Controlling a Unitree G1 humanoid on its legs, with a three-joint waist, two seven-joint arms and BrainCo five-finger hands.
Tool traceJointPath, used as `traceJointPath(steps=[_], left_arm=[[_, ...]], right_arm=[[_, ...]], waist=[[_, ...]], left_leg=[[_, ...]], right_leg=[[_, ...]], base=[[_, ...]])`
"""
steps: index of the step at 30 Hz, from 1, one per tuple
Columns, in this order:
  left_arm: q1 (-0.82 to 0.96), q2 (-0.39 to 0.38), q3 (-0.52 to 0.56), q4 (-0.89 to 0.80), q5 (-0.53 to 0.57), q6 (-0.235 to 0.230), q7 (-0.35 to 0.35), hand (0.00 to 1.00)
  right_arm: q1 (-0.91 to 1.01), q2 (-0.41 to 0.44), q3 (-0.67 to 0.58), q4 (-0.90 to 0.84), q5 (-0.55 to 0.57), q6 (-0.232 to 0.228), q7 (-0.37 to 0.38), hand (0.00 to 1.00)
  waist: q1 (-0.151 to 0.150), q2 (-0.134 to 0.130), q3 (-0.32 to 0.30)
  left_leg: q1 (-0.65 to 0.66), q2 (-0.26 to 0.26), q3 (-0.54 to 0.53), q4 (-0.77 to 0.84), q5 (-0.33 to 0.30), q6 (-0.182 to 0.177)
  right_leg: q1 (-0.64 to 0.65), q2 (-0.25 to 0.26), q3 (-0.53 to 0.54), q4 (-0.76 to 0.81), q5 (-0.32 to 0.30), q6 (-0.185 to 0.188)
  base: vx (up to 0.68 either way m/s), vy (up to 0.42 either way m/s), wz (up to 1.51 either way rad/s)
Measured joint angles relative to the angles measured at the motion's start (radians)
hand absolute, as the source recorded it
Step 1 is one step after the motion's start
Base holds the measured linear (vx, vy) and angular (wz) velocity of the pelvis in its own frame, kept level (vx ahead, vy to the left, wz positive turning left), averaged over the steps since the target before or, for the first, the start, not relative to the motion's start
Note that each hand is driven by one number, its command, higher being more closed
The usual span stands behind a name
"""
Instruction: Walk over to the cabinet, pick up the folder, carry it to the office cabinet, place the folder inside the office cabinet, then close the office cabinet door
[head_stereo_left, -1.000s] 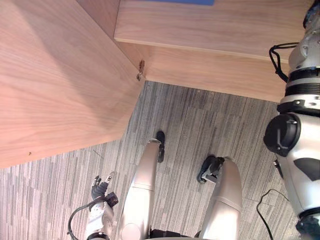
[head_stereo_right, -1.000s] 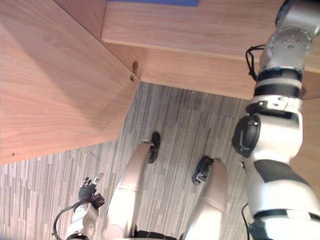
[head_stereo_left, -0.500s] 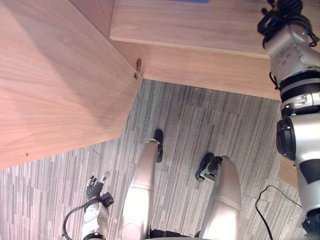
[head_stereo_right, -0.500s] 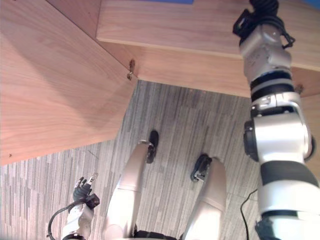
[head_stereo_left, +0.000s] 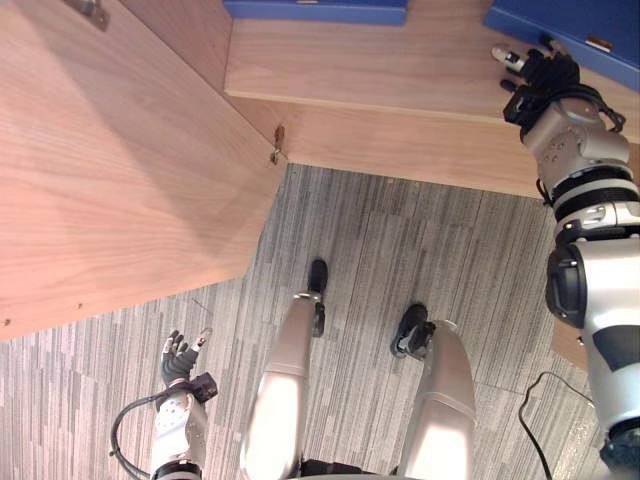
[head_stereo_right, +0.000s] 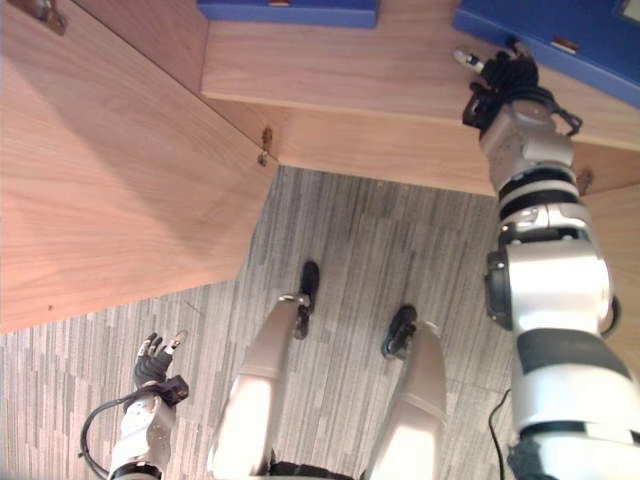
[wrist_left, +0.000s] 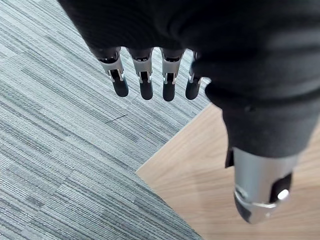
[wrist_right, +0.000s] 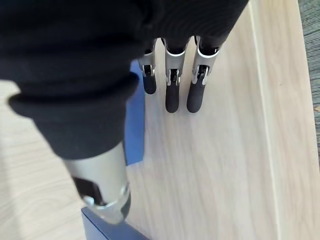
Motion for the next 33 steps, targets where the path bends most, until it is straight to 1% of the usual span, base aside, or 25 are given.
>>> traceJointPath(steps=[2,4,5,7,8,10,11,13,15,16,18,20,22,23,24,26,27,29,30,33], left_arm=[[0.000,0.000,0.000,0.000,0.000,-0.001,0.000,0.00],[0.000,0.000,0.000,-0.003,0.001,-0.003,-0.002,0.00],[0.000,0.000,0.000,-0.003,0.001,-0.003,-0.002,0.00],[0.000,0.000,0.000,-0.007,0.006,-0.003,-0.003,0.00],[0.000,0.000,0.000,-0.009,0.010,-0.003,-0.003,0.00],[0.001,0.003,0.000,-0.012,0.014,-0.005,-0.008,0.00],[0.001,0.003,0.000,-0.016,0.014,-0.005,-0.011,0.00],[0.002,0.008,0.000,-0.021,0.017,-0.009,-0.019,0.00],[0.002,0.013,0.000,-0.021,0.018,-0.011,-0.024,0.00],[0.004,0.015,0.000,-0.020,0.020,-0.011,-0.028,0.00],[0.004,0.016,-0.001,-0.020,0.022,-0.011,-0.037,0.00],[0.006,0.016,-0.001,-0.018,0.024,-0.011,-0.044,0.00],[0.010,0.019,-0.001,-0.017,0.032,-0.011,-0.046,0.00],[0.011,0.021,-0.001,-0.015,0.035,-0.011,-0.047,0.00],[0.011,0.021,-0.002,-0.014,0.035,-0.011,-0.048,0.00],[0.011,0.022,-0.004,-0.003,0.038,-0.013,-0.049,0.00],[0.011,0.022,-0.004,0.015,0.039,-0.013,-0.049,0.00],[0.011,0.021,-0.003,0.051,0.044,-0.012,-0.049,0.00],[0.012,0.017,-0.003,0.076,0.055,-0.012,-0.049,0.00],[0.013,-0.005,-0.002,0.124,0.070,-0.010,-0.049,0.00]], right_arm=[[0.011,0.010,0.000,0.000,-0.030,0.006,0.002,0.00],[0.019,0.024,-0.002,0.001,-0.036,0.014,0.015,0.00],[0.019,0.027,-0.002,0.001,-0.040,0.015,0.017,0.00],[0.033,0.037,0.000,0.001,-0.091,0.015,0.027,0.00],[0.039,0.040,0.001,0.001,-0.104,0.015,0.031,0.00],[0.061,0.063,0.024,0.010,-0.141,0.015,0.039,0.00],[0.064,0.066,0.043,0.016,-0.150,0.015,0.041,0.00],[0.070,0.073,0.102,0.022,-0.188,0.012,0.052,0.00],[0.083,0.085,0.140,0.022,-0.215,0.010,0.059,0.00],[0.096,0.104,0.174,0.024,-0.257,0.010,0.068,0.00],[0.104,0.126,0.211,0.045,-0.280,0.010,0.078,0.00],[0.138,0.169,0.215,0.070,-0.305,0.010,0.089,0.00],[0.162,0.197,0.213,0.083,-0.307,0.010,0.091,0.00],[0.186,0.223,0.211,0.088,-0.310,0.011,0.097,0.00],[0.196,0.231,0.210,0.089,-0.312,0.011,0.097,0.00],[0.227,0.259,0.192,0.090,-0.327,0.011,0.097,0.00],[0.245,0.283,0.160,0.090,-0.344,0.011,0.098,0.00],[0.275,0.322,0.092,0.090,-0.346,0.011,0.098,0.00],[0.299,0.347,0.038,0.090,-0.348,0.011,0.098,0.00],[0.369,0.400,-0.080,0.088,-0.370,0.009,0.096,0.00]], waist=[[0.001,0.000,-0.007],[0.001,0.000,-0.018],[0.001,0.001,-0.018],[0.007,-0.001,-0.022],[0.008,-0.001,-0.025],[0.008,-0.001,-0.040],[0.007,-0.001,-0.041],[0.007,-0.003,-0.048],[0.009,-0.005,-0.050],[0.010,-0.007,-0.052],[0.009,-0.008,-0.055],[0.011,-0.012,-0.082],[0.012,-0.017,-0.101],[0.011,-0.020,-0.107],[0.009,-0.020,-0.107],[0.005,-0.020,-0.108],[0.003,-0.021,-0.112],[0.002,-0.025,-0.129],[0.002,-0.030,-0.145],[0.002,-0.040,-0.178]], left_leg=[[0.036,0.001,0.006,-0.062,0.029,0.000],[0.079,0.004,0.010,-0.150,0.069,0.000],[0.092,0.005,0.011,-0.171,0.078,0.001],[0.146,0.010,0.017,-0.259,0.117,0.000],[0.157,0.011,0.017,-0.279,0.126,0.000],[0.198,0.015,0.021,-0.365,0.167,-0.001],[0.209,0.015,0.022,-0.389,0.177,0.000],[0.246,0.021,0.022,-0.462,0.211,-0.002],[0.272,0.028,0.026,-0.503,0.228,-0.005],[0.302,0.036,0.031,-0.537,0.240,-0.008],[0.336,0.041,0.036,-0.572,0.251,-0.010],[0.374,0.051,0.044,-0.615,0.263,-0.017],[0.395,0.058,0.052,-0.636,0.266,-0.019],[0.419,0.064,0.063,-0.645,0.267,-0.019],[0.431,0.064,0.068,-0.648,0.267,-0.019],[0.466,0.066,0.079,-0.658,0.267,-0.019],[0.485,0.070,0.087,-0.663,0.267,-0.019],[0.510,0.077,0.092,-0.674,0.267,-0.020],[0.529,0.080,0.097,-0.680,0.266,-0.020],[0.579,0.085,0.112,-0.693,0.265,-0.022]], right_leg=[[0.024,0.004,-0.005,-0.045,0.020,-0.002],[0.055,0.013,-0.015,-0.106,0.049,-0.003],[0.064,0.016,-0.018,-0.122,0.056,-0.003],[0.100,0.026,-0.023,-0.179,0.081,-0.003],[0.108,0.029,-0.025,-0.193,0.087,-0.004],[0.130,0.038,-0.034,-0.242,0.109,-0.005],[0.135,0.039,-0.036,-0.252,0.113,-0.005],[0.156,0.048,-0.044,-0.292,0.129,-0.004],[0.176,0.058,-0.048,-0.319,0.139,-0.004],[0.201,0.070,-0.049,-0.347,0.150,-0.003],[0.226,0.077,-0.050,-0.369,0.155,-0.002],[0.255,0.090,-0.051,-0.402,0.163,-0.001],[0.272,0.099,-0.050,-0.422,0.169,-0.001],[0.301,0.107,-0.050,-0.442,0.176,0.000],[0.314,0.108,-0.050,-0.447,0.176,0.001],[0.348,0.110,-0.050,-0.460,0.177,0.002],[0.370,0.115,-0.050,-0.473,0.179,0.002],[0.395,0.124,-0.050,-0.488,0.181,0.001],[0.411,0.128,-0.049,-0.498,0.181,0.001],[0.460,0.135,-0.048,-0.513,0.181,0.001]], base=[[0.06,0.021,-0.01],[0.06,0.038,-0.02],[0.06,0.051,-0.06],[0.04,0.050,-0.07],[0.04,0.040,-0.06],[0.06,0.032,-0.04],[0.06,0.023,-0.01],[0.07,0.013,-0.02],[0.08,0.006,-0.10],[0.09,0.004,-0.14],[0.07,-0.002,-0.12],[0.10,-0.019,-0.12],[0.10,-0.020,-0.15],[0.11,-0.018,-0.14],[0.12,-0.023,-0.11],[0.07,-0.023,-0.06],[0.07,-0.035,-0.09],[0.06,-0.046,-0.08],[0.05,-0.054,-0.06],[0.05,-0.043,-0.07]])
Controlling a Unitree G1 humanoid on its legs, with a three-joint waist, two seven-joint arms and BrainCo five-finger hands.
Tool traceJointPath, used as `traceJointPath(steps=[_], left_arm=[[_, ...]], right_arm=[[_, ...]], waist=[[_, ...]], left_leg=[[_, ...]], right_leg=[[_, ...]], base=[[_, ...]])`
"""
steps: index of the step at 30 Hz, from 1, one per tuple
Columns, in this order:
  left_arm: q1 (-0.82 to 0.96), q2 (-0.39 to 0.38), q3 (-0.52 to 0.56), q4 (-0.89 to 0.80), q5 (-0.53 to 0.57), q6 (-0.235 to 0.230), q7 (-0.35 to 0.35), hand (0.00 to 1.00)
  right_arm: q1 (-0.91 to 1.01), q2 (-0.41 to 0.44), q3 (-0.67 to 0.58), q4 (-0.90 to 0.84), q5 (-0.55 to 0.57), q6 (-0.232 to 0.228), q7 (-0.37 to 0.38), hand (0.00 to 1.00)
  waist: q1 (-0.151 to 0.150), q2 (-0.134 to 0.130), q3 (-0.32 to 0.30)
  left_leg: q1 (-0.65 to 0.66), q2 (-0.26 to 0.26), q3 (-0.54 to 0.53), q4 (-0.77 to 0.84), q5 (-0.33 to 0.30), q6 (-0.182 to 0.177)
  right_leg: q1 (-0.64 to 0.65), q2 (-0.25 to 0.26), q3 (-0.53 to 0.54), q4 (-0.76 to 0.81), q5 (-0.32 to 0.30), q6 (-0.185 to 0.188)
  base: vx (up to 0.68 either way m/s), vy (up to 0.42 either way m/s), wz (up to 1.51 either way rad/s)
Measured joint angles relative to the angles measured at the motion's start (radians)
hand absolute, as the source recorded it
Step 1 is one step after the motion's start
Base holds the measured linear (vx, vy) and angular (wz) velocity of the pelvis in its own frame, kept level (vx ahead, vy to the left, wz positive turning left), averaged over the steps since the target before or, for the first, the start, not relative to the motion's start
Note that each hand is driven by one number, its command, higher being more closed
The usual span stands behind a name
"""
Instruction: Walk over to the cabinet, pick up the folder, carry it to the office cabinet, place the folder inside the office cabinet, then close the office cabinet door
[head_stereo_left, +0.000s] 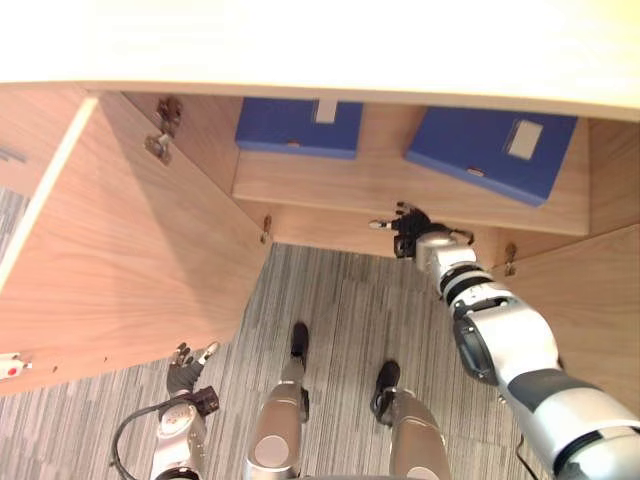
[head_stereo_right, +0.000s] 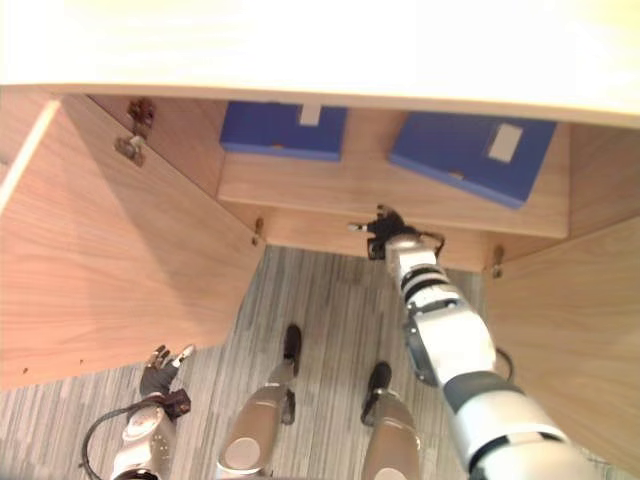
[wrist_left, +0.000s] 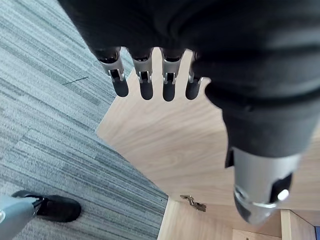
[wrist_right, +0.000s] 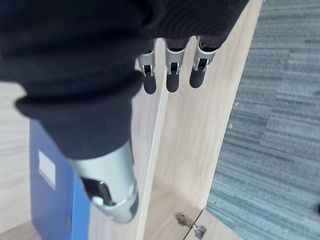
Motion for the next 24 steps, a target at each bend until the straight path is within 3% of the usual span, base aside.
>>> traceJointPath(steps=[5,9,11,15,16,17,19,22,24], left_arm=[[-0.003,-0.062,-0.001,0.096,0.049,0.004,0.009,0.00],[-0.023,-0.080,-0.007,0.150,0.104,0.009,0.043,0.00],[-0.016,-0.083,-0.028,0.176,0.161,0.010,0.056,0.00],[-0.012,-0.107,-0.031,0.258,0.200,0.012,0.062,0.00],[-0.011,-0.107,-0.030,0.286,0.204,0.018,0.060,0.00],[-0.009,-0.106,-0.019,0.319,0.207,0.023,0.061,0.00],[-0.010,-0.103,-0.018,0.351,0.212,0.026,0.060,0.00],[-0.010,-0.106,-0.017,0.392,0.227,0.026,0.060,0.00],[-0.012,-0.106,-0.008,0.413,0.226,0.027,0.059,0.00]], right_arm=[[0.254,0.116,-0.203,-0.078,-0.046,-0.039,-0.048,0.00],[0.452,0.197,-0.303,-0.091,-0.051,-0.067,-0.095,0.00],[0.579,0.244,-0.349,-0.093,-0.065,-0.070,-0.108,0.00],[0.742,0.269,-0.453,-0.129,-0.109,-0.077,-0.110,0.00],[0.779,0.273,-0.482,-0.130,-0.107,-0.079,-0.110,0.00],[0.829,0.277,-0.547,-0.131,-0.102,-0.086,-0.109,0.00],[0.876,0.285,-0.631,-0.131,-0.090,-0.097,-0.109,0.00],[0.923,0.284,-0.701,-0.137,-0.067,-0.110,-0.110,0.00],[0.937,0.286,-0.705,-0.149,-0.044,-0.117,-0.112,0.00]], waist=[[-0.016,-0.024,-0.049],[-0.023,-0.033,-0.063],[-0.036,-0.034,-0.093],[-0.070,-0.040,-0.154],[-0.077,-0.047,-0.178],[-0.088,-0.070,-0.205],[-0.105,-0.084,-0.231],[-0.112,-0.082,-0.254],[-0.124,-0.084,-0.260]], left_leg=[[0.079,0.008,0.030,0.013,-0.024,0.010],[0.074,0.046,0.072,0.154,-0.112,0.029],[0.057,0.075,0.072,0.278,-0.190,0.030],[0.058,0.088,0.070,0.348,-0.243,0.014],[0.067,0.086,0.075,0.331,-0.244,0.014],[0.118,0.066,0.096,0.255,-0.217,0.015],[0.178,0.039,0.117,0.148,-0.171,0.017],[0.285,0.007,0.168,-0.012,-0.112,0.021],[0.307,-0.001,0.180,-0.034,-0.106,0.023]], right_leg=[[0.096,0.008,-0.008,-0.023,-0.002,0.000],[0.178,0.028,-0.022,-0.069,0.008,-0.002],[0.231,0.053,-0.020,-0.109,0.017,-0.001],[0.283,0.064,-0.017,-0.171,0.036,0.009],[0.295,0.063,-0.015,-0.196,0.046,0.015],[0.322,0.055,0.002,-0.248,0.069,0.025],[0.353,0.044,0.005,-0.299,0.092,0.036],[0.379,0.038,0.047,-0.336,0.109,0.048],[0.388,0.038,0.058,-0.346,0.114,0.055]], base=[[0.00,-0.003,0.01],[0.00,-0.010,-0.01],[0.01,-0.017,-0.14],[0.05,0.026,-0.08],[0.12,0.075,-0.14],[0.15,0.088,-0.17],[0.14,0.068,-0.11],[0.12,0.091,-0.33],[0.05,0.059,-0.24]])
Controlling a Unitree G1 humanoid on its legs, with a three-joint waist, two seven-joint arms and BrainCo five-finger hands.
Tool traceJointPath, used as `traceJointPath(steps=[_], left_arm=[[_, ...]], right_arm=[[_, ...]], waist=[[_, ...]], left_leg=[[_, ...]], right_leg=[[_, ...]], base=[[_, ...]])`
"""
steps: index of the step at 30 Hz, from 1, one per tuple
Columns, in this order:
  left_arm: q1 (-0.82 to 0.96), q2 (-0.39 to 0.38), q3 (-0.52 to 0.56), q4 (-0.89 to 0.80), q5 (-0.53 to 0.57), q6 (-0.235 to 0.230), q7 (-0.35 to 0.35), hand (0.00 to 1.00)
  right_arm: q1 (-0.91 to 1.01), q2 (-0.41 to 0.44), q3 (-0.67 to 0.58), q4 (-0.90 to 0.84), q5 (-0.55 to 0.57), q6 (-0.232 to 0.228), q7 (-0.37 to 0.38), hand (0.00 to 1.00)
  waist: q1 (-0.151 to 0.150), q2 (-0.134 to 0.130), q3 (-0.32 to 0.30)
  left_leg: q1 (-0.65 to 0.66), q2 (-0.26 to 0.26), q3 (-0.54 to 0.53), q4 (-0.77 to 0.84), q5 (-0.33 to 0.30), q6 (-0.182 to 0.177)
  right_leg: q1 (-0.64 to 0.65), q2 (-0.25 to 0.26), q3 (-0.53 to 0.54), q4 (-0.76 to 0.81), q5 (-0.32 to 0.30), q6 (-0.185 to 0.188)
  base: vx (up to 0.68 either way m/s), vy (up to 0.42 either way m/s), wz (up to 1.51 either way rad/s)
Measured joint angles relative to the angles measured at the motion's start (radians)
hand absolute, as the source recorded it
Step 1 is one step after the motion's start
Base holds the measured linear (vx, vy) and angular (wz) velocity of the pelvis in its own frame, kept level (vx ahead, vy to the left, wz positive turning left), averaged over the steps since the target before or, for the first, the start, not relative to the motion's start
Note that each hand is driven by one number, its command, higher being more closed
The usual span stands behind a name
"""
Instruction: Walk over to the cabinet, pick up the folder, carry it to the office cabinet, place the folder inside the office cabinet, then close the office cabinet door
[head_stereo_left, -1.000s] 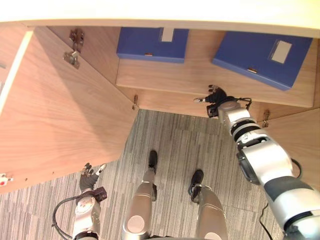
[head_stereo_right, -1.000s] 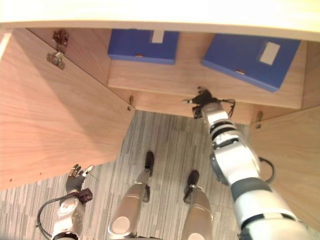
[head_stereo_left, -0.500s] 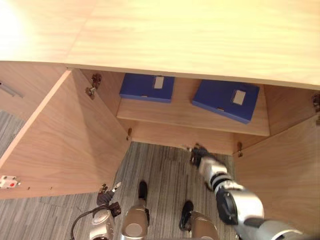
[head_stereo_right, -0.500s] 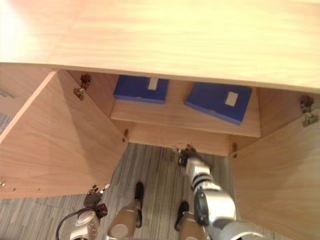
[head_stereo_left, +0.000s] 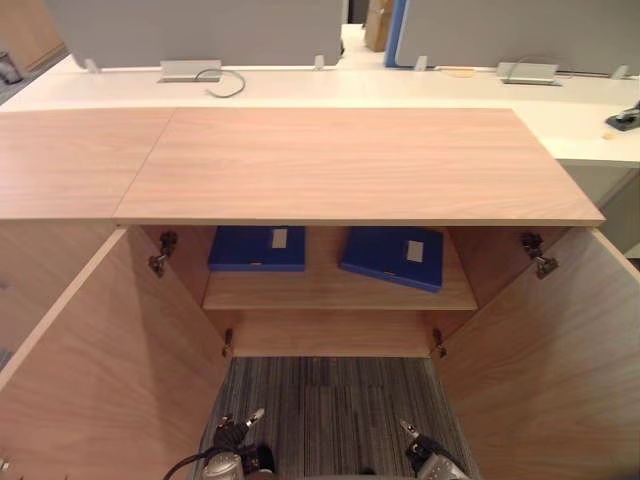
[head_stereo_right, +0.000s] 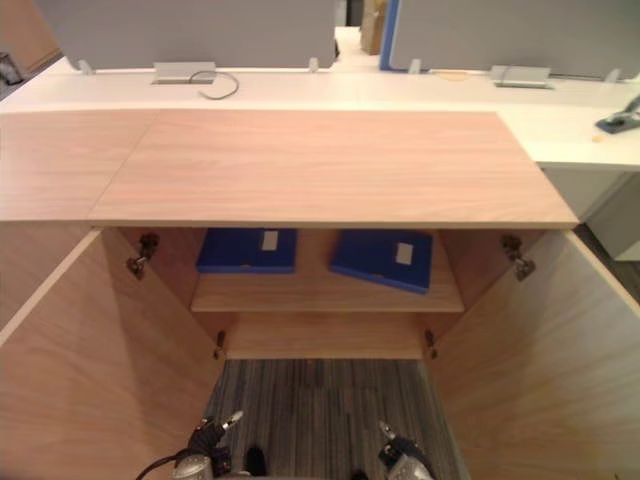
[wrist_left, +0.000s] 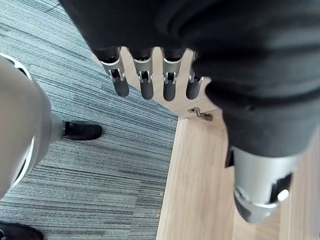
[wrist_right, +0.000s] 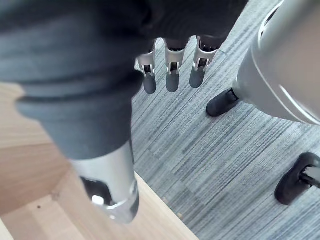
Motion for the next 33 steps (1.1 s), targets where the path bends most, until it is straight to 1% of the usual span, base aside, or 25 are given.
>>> traceJointPath(steps=[1,4,6,8,12,14,16,19,20,22,23,25,26,27,28,29,30,31,32,33], left_arm=[[-0.004,-0.003,0.000,0.008,-0.001,-0.001,-0.001,0.00],[-0.009,-0.006,-0.001,0.023,-0.001,-0.001,-0.007,0.00],[-0.009,-0.006,-0.011,0.025,0.007,-0.001,-0.011,0.00],[-0.012,-0.004,-0.057,0.035,0.030,-0.002,-0.013,0.00],[-0.019,-0.003,-0.124,0.053,0.060,-0.012,-0.016,0.00],[-0.019,-0.002,-0.128,0.055,0.059,-0.014,-0.021,0.00],[-0.019,0.000,-0.121,0.054,0.058,-0.022,-0.021,0.00],[-0.020,0.002,-0.102,0.054,0.059,-0.022,-0.021,0.00],[-0.020,0.004,-0.096,0.054,0.059,-0.022,-0.021,0.00],[-0.019,0.005,-0.081,0.054,0.054,-0.022,-0.021,0.00],[-0.017,0.005,-0.066,0.054,0.052,-0.022,-0.021,0.00],[-0.014,0.005,-0.024,0.054,0.048,-0.022,-0.021,0.00],[-0.013,0.004,-0.007,0.054,0.048,-0.022,-0.021,0.00],[-0.012,0.004,0.025,0.054,0.048,-0.021,-0.021,0.00],[-0.010,0.004,0.096,0.056,0.051,-0.019,-0.021,0.00],[-0.007,0.006,0.129,0.057,0.050,-0.018,-0.021,0.00],[0.008,0.017,0.186,0.063,0.047,-0.012,-0.019,0.00],[0.019,0.036,0.213,0.074,0.028,-0.003,-0.015,0.00],[0.034,0.063,0.238,0.090,-0.013,0.004,-0.005,0.00],[0.039,0.072,0.246,0.098,-0.033,0.006,0.001,0.00]], right_arm=[[0.005,0.002,0.001,-0.011,0.015,-0.007,-0.006,0.00],[0.017,0.008,0.023,-0.021,0.033,-0.022,-0.008,0.00],[0.022,0.009,0.071,-0.021,0.033,-0.023,-0.008,0.00],[0.026,0.007,0.139,-0.021,0.032,-0.026,-0.008,0.00],[0.043,0.001,0.228,-0.039,0.030,-0.029,-0.007,0.00],[0.043,-0.001,0.256,-0.049,0.027,-0.029,-0.008,0.00],[0.040,-0.003,0.285,-0.072,0.027,-0.030,-0.009,0.00],[0.022,-0.004,0.295,-0.080,0.028,-0.030,-0.011,0.00],[0.014,-0.004,0.296,-0.080,0.028,-0.030,-0.013,0.00],[0.003,-0.008,0.324,-0.080,0.028,-0.030,-0.020,0.00],[0.002,-0.011,0.339,-0.080,0.028,-0.028,-0.022,0.00],[0.002,-0.012,0.339,-0.079,0.024,-0.025,-0.023,0.00],[0.002,-0.011,0.332,-0.079,0.019,-0.023,-0.022,0.00],[0.003,-0.011,0.322,-0.078,0.010,-0.021,-0.022,0.00],[0.007,-0.010,0.314,-0.068,-0.009,-0.020,-0.019,0.00],[0.009,-0.011,0.313,-0.056,-0.010,-0.021,-0.015,0.00],[0.018,-0.010,0.313,-0.026,-0.010,-0.021,-0.009,0.00],[0.026,-0.010,0.313,-0.004,-0.010,-0.021,-0.006,0.00],[0.029,-0.010,0.313,0.005,-0.008,-0.024,-0.006,0.00],[0.029,-0.012,0.314,0.009,-0.008,-0.028,-0.006,0.00]], waist=[[-0.005,0.000,-0.001],[-0.006,0.001,-0.003],[-0.006,0.002,-0.005],[-0.006,0.004,-0.008],[-0.004,0.000,-0.006],[-0.005,0.000,-0.002],[-0.005,-0.001,0.006],[-0.008,-0.001,0.009],[-0.008,-0.001,0.009],[-0.010,-0.002,0.014],[-0.014,-0.005,0.016],[-0.018,-0.009,0.013],[-0.019,-0.009,0.011],[-0.022,-0.009,0.007],[-0.028,-0.011,0.001],[-0.031,-0.015,-0.003],[-0.033,-0.027,-0.018],[-0.034,-0.035,-0.033],[-0.040,-0.052,-0.042],[-0.040,-0.061,-0.043]], left_leg=[[0.006,-0.005,0.003,0.000,-0.002,0.003],[0.022,-0.014,0.010,-0.005,-0.006,0.006],[0.031,-0.014,0.018,-0.006,-0.007,0.007],[0.034,-0.014,0.023,-0.006,-0.008,0.007],[0.046,-0.015,0.049,-0.006,-0.015,0.007],[0.055,-0.018,0.062,-0.005,-0.025,0.012],[0.066,-0.025,0.076,-0.001,-0.029,0.010],[0.066,-0.028,0.090,-0.001,-0.033,0.016],[0.070,-0.029,0.094,-0.001,-0.042,0.028],[0.082,-0.032,0.099,-0.003,-0.047,0.029],[0.095,-0.035,0.097,-0.006,-0.051,0.027],[0.107,-0.036,0.084,-0.006,-0.056,0.020],[0.106,-0.036,0.079,-0.006,-0.057,0.018],[0.103,-0.033,0.070,-0.006,-0.059,0.015],[0.103,-0.027,0.054,-0.006,-0.067,0.004],[0.104,-0.022,0.050,-0.006,-0.070,-0.001],[0.102,-0.007,0.045,-0.005,-0.078,-0.013],[0.095,0.006,0.036,0.010,-0.090,-0.026],[0.053,0.028,0.014,0.083,-0.128,-0.036],[0.025,0.043,0.004,0.137,-0.152,-0.037]], right_leg=[[0.008,-0.004,0.001,-0.009,0.005,0.005],[0.030,-0.010,0.004,-0.030,0.015,0.007],[0.037,-0.010,0.012,-0.034,0.019,0.006],[0.036,-0.009,0.020,-0.035,0.022,0.004],[0.034,-0.011,0.036,-0.030,0.024,0.003],[0.026,-0.020,0.047,-0.012,0.018,0.000],[0.009,-0.027,0.055,0.025,0.008,-0.001],[-0.007,-0.040,0.054,0.039,0.008,-0.001],[-0.011,-0.044,0.053,0.046,0.007,-0.002],[-0.011,-0.051,0.053,0.060,-0.011,-0.005],[-0.009,-0.057,0.050,0.086,-0.036,-0.010],[-0.004,-0.065,0.023,0.116,-0.065,-0.010],[-0.002,-0.065,0.017,0.118,-0.071,-0.010],[-0.002,-0.064,0.007,0.122,-0.079,-0.012],[-0.002,-0.058,-0.005,0.142,-0.102,-0.017],[-0.003,-0.052,-0.007,0.147,-0.112,-0.020],[-0.003,-0.035,-0.012,0.149,-0.127,-0.029],[-0.002,-0.023,-0.019,0.148,-0.138,-0.034],[0.001,-0.010,-0.033,0.137,-0.142,-0.037],[0.003,0.001,-0.037,0.131,-0.144,-0.041]], base=[[0.01,0.041,-0.08],[-0.01,0.050,-0.04],[-0.04,0.028,-0.09],[-0.05,0.018,-0.10],[-0.04,0.021,-0.13],[-0.01,0.045,-0.22],[-0.02,0.028,-0.23],[-0.01,0.042,-0.16],[-0.01,0.030,-0.13],[-0.01,0.023,-0.09],[0.00,0.000,0.00],[0.01,-0.008,0.14],[0.04,-0.032,0.21],[0.07,-0.050,0.25],[0.08,-0.065,0.22],[0.12,-0.113,0.17],[0.16,-0.152,0.06],[0.22,-0.205,0.13],[0.20,-0.172,0.15],[0.21,-0.195,0.15]])
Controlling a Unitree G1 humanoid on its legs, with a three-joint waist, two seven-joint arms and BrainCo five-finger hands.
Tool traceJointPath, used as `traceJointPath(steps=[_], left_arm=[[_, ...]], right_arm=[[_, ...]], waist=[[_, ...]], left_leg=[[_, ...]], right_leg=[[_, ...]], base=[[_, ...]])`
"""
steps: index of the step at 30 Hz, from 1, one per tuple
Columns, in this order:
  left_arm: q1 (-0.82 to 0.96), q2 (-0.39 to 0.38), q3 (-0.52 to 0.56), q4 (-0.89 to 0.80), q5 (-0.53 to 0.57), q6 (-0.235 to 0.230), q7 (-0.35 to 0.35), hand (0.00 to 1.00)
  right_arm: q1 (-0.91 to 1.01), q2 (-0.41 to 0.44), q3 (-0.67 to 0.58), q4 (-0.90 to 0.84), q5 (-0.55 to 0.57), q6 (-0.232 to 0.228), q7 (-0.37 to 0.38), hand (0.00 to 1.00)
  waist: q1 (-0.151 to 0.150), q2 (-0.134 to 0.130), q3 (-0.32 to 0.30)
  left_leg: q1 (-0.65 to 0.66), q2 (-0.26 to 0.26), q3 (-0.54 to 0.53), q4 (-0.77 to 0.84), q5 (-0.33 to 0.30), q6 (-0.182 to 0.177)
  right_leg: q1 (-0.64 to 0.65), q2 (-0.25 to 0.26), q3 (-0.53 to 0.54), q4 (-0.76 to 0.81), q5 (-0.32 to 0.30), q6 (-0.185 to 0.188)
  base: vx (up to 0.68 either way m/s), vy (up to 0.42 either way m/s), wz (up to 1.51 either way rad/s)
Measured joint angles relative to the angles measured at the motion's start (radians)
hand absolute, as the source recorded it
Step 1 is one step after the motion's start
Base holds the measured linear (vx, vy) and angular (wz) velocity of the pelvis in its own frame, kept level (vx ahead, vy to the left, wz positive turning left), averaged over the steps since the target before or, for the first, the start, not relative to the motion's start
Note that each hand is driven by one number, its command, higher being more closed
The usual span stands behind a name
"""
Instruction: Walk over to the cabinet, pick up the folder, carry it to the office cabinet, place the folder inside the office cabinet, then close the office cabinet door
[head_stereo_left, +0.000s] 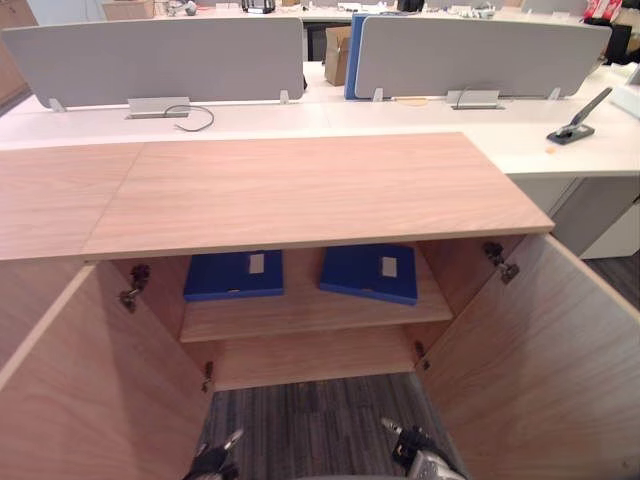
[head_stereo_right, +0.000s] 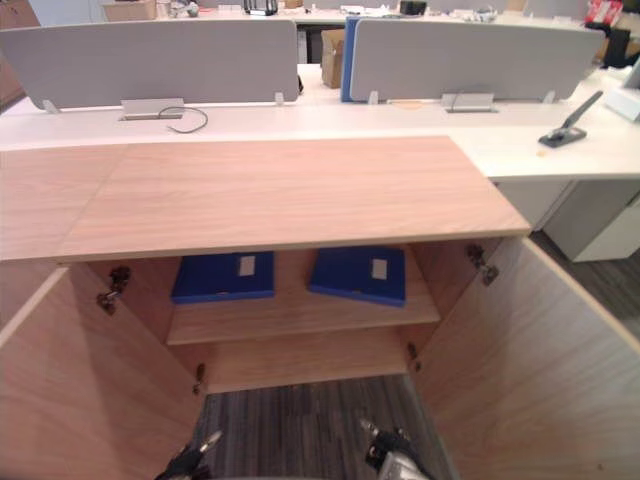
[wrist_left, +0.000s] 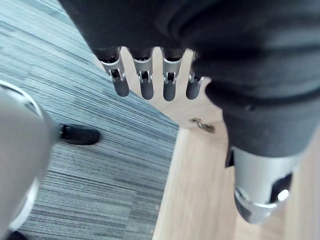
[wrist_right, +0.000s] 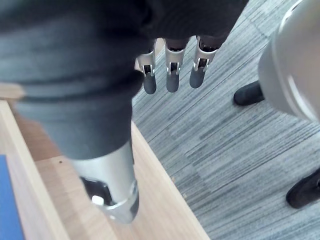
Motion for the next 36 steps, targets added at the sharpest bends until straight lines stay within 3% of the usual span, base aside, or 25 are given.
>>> traceJointPath(steps=[1,2,4,5,6,7,8,9,10,11,12,13,14,16,18,20,25,26,29,31,32,35,36], left_arm=[[0.005,0.009,0.015,-0.003,-0.034,0.002,0.009,0.00],[-0.001,0.026,0.017,-0.004,-0.067,0.004,0.017,0.00],[-0.008,0.032,0.015,-0.005,-0.093,0.004,0.024,0.00],[-0.008,0.033,0.015,-0.004,-0.101,0.003,0.026,0.00],[-0.017,0.030,0.010,-0.005,-0.106,-0.004,0.030,0.00],[-0.029,0.025,-0.014,-0.008,-0.106,-0.006,0.030,0.00],[-0.036,0.023,-0.031,-0.011,-0.105,-0.007,0.030,0.00],[-0.043,0.017,-0.060,-0.027,-0.103,-0.008,0.030,0.00],[-0.036,0.011,-0.098,-0.035,-0.098,-0.011,0.031,0.00],[-0.028,0.003,-0.117,-0.033,-0.094,-0.013,0.030,0.00],[-0.030,0.032,-0.139,-0.032,-0.085,-0.014,0.031,0.00],[-0.033,0.034,-0.155,-0.032,-0.074,-0.015,0.030,0.00],[-0.035,0.024,-0.152,-0.032,-0.066,-0.015,0.029,0.00],[-0.029,0.017,-0.143,-0.031,-0.062,-0.014,0.029,0.00],[-0.009,0.006,-0.137,-0.025,-0.048,-0.016,0.029,0.00],[0.008,-0.007,-0.131,-0.024,-0.028,-0.016,0.027,0.00],[0.005,-0.023,-0.133,-0.025,-0.026,-0.017,0.021,0.00],[0.003,-0.026,-0.134,-0.028,-0.026,-0.018,0.021,0.00],[0.003,-0.033,-0.149,-0.045,-0.026,-0.019,0.021,0.00],[0.004,-0.029,-0.164,-0.050,-0.027,-0.022,0.022,0.00],[0.008,-0.030,-0.157,-0.071,-0.027,-0.022,0.024,0.00],[0.029,-0.030,-0.154,-0.122,-0.029,-0.025,0.032,0.00],[0.040,-0.026,-0.155,-0.137,-0.029,-0.026,0.036,0.00]], right_arm=[[-0.001,-0.001,0.000,0.009,0.000,-0.005,0.000,0.00],[0.000,-0.008,0.001,0.030,0.001,-0.008,-0.001,0.00],[0.018,-0.020,0.001,0.036,0.001,-0.008,-0.002,0.00],[0.024,-0.024,0.001,0.037,0.001,-0.009,-0.002,0.00],[0.028,-0.037,0.001,0.039,0.001,-0.009,-0.007,0.00],[0.015,-0.059,-0.001,0.046,0.001,-0.009,-0.015,0.00],[0.005,-0.068,-0.002,0.052,0.001,-0.009,-0.021,0.00],[-0.008,-0.074,-0.024,0.053,0.001,-0.009,-0.026,0.00],[-0.012,-0.079,-0.045,0.051,0.001,-0.009,-0.030,0.00],[-0.012,-0.087,-0.050,0.049,0.001,-0.010,-0.030,0.00],[-0.007,-0.051,-0.060,0.052,0.001,-0.009,-0.029,0.00],[-0.006,-0.043,-0.070,0.053,0.000,-0.008,-0.029,0.00],[-0.011,-0.040,-0.090,0.051,-0.002,-0.009,-0.029,0.00],[-0.006,-0.030,-0.108,0.044,-0.010,-0.008,-0.029,0.00],[0.016,-0.025,-0.108,0.035,-0.025,-0.008,-0.028,0.00],[0.031,-0.023,-0.109,0.011,-0.043,-0.010,-0.027,0.00],[0.048,-0.032,-0.108,0.008,-0.056,-0.009,-0.025,0.00],[0.047,-0.033,-0.105,0.000,-0.062,-0.009,-0.023,0.00],[0.044,-0.042,-0.050,-0.057,-0.077,-0.008,-0.022,0.00],[0.049,-0.036,0.031,-0.128,-0.076,-0.007,-0.026,0.00],[0.050,-0.027,0.112,-0.213,-0.074,-0.008,-0.033,0.00],[0.055,-0.018,0.208,-0.414,-0.077,-0.008,-0.045,0.00],[0.053,-0.018,0.228,-0.486,-0.078,-0.010,-0.048,0.00]], waist=[[0.004,-0.011,0.003],[0.007,-0.021,0.016],[0.011,-0.016,0.041],[0.018,-0.013,0.050],[0.029,-0.013,0.056],[0.031,0.001,0.068],[0.031,0.008,0.080],[0.032,0.015,0.105],[0.036,0.045,0.115],[0.039,0.076,0.121],[0.035,0.040,0.127],[0.034,0.032,0.124],[0.034,0.032,0.124],[0.036,0.031,0.124],[0.037,0.036,0.094],[0.032,0.046,0.060],[0.022,0.045,0.063],[0.023,0.048,0.070],[0.020,0.083,0.110],[0.023,0.085,0.120],[0.023,0.089,0.122],[0.039,0.103,0.132],[0.043,0.101,0.136]], left_leg=[[-0.040,0.028,-0.010,0.091,-0.038,-0.007],[-0.108,0.078,-0.038,0.286,-0.102,0.013],[-0.157,0.130,-0.066,0.527,-0.114,0.025],[-0.184,0.145,-0.068,0.611,-0.109,0.026],[-0.231,0.147,-0.069,0.750,-0.161,0.008],[-0.280,0.111,-0.065,0.814,-0.230,0.028],[-0.305,0.086,-0.058,0.819,-0.257,0.042],[-0.342,0.023,-0.042,0.752,-0.277,0.083],[-0.337,-0.024,-0.044,0.552,-0.187,0.093],[-0.328,-0.025,-0.044,0.466,-0.104,0.168],[-0.297,-0.064,-0.030,0.422,-0.099,0.167],[-0.281,-0.089,-0.030,0.365,-0.073,0.169],[-0.230,-0.124,-0.022,0.262,-0.029,0.178],[-0.172,-0.156,-0.012,0.176,0.002,0.182],[-0.092,-0.192,-0.013,0.041,0.059,0.175],[-0.029,-0.215,-0.024,-0.146,0.150,0.160],[-0.028,-0.217,-0.034,-0.145,0.136,0.155],[-0.024,-0.220,-0.037,-0.145,0.118,0.161],[0.023,-0.195,-0.036,-0.144,0.110,0.179],[0.030,-0.191,-0.031,-0.127,0.091,0.188],[-0.013,-0.173,-0.030,-0.044,0.047,0.178],[-0.130,-0.103,-0.023,0.210,-0.062,0.158],[-0.177,-0.081,-0.020,0.314,-0.110,0.160]], right_leg=[[0.008,0.017,-0.004,-0.009,-0.004,-0.008],[0.061,0.048,-0.015,-0.037,-0.004,-0.011],[0.137,0.071,-0.016,-0.048,-0.004,-0.013],[0.164,0.073,-0.012,-0.056,-0.004,-0.015],[0.204,0.072,0.010,-0.066,-0.013,-0.030],[0.225,0.066,0.024,-0.069,-0.020,-0.041],[0.231,0.062,0.029,-0.069,-0.021,-0.043],[0.241,0.046,0.031,-0.060,-0.022,-0.041],[0.235,0.048,0.027,-0.017,-0.034,-0.024],[0.229,0.065,0.025,0.006,-0.046,-0.010],[0.224,0.033,0.028,0.011,-0.081,-0.003],[0.204,0.023,0.034,-0.012,-0.079,-0.009],[0.179,0.016,0.034,-0.041,-0.068,-0.016],[0.164,0.002,0.033,-0.059,-0.031,-0.018],[0.166,-0.012,0.036,-0.066,-0.014,0.006],[0.163,-0.006,0.032,-0.096,-0.013,0.007],[0.163,-0.005,0.029,-0.091,-0.016,0.015],[0.134,-0.013,0.035,-0.031,-0.029,0.038],[0.035,-0.028,0.035,0.251,-0.034,0.054],[-0.044,-0.103,-0.002,0.413,-0.060,0.023],[-0.083,-0.159,-0.009,0.400,-0.059,0.025],[-0.110,-0.214,-0.032,0.300,-0.048,0.031],[-0.110,-0.230,-0.052,0.272,-0.033,0.053]], base=[[0.24,-0.213,0.09],[0.26,-0.223,0.08],[0.21,-0.157,-0.01],[0.20,-0.084,-0.24],[0.22,0.019,-0.33],[0.29,0.107,-0.31],[0.25,0.153,-0.15],[0.24,0.191,-0.14],[0.24,0.208,-0.21],[0.27,0.186,-0.13],[0.21,0.115,0.04],[0.15,0.078,0.16],[0.08,0.064,0.13],[0.02,0.023,0.08],[0.03,-0.016,-0.04],[0.08,-0.039,-0.02],[0.01,-0.026,0.02],[0.01,0.013,-0.23],[-0.01,0.061,-0.21],[-0.06,0.080,-0.01],[-0.08,0.052,0.06],[-0.04,-0.087,-0.05],[-0.02,-0.182,-0.18]])
